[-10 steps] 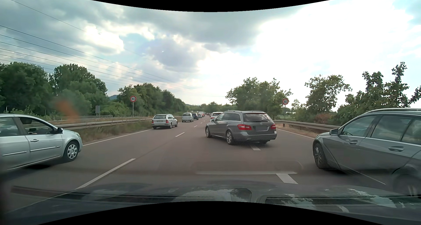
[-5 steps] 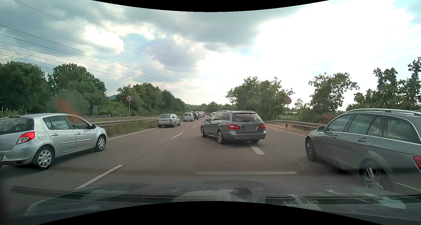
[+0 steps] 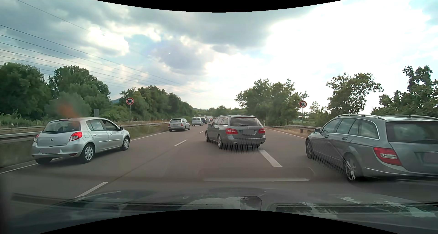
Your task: Follow the waypoints while adhering to traffic rules and regulations
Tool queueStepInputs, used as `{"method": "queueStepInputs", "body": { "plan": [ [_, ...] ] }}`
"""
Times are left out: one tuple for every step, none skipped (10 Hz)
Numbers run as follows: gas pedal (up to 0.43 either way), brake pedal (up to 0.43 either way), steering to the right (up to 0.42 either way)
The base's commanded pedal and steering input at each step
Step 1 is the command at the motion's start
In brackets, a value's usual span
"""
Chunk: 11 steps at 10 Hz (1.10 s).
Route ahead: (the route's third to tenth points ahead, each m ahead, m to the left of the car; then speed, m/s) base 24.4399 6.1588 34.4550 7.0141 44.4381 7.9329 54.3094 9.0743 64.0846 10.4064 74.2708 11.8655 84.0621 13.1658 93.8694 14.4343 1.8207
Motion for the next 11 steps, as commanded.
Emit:
{"method": "queueStepInputs", "body": {
  "plan": [
    [0.000, 0.000, -0.001],
    [0.000, 0.000, -0.005],
    [0.000, 0.000, -0.011],
    [0.000, 0.000, -0.015],
    [0.000, 0.000, -0.016],
    [0.000, 0.000, -0.015],
    [0.000, 0.000, -0.015],
    [0.000, 0.000, -0.014],
    [0.000, 0.000, -0.014],
    [0.000, 0.000, -0.015],
    [0.000, 0.000, -0.015]
  ]
}}
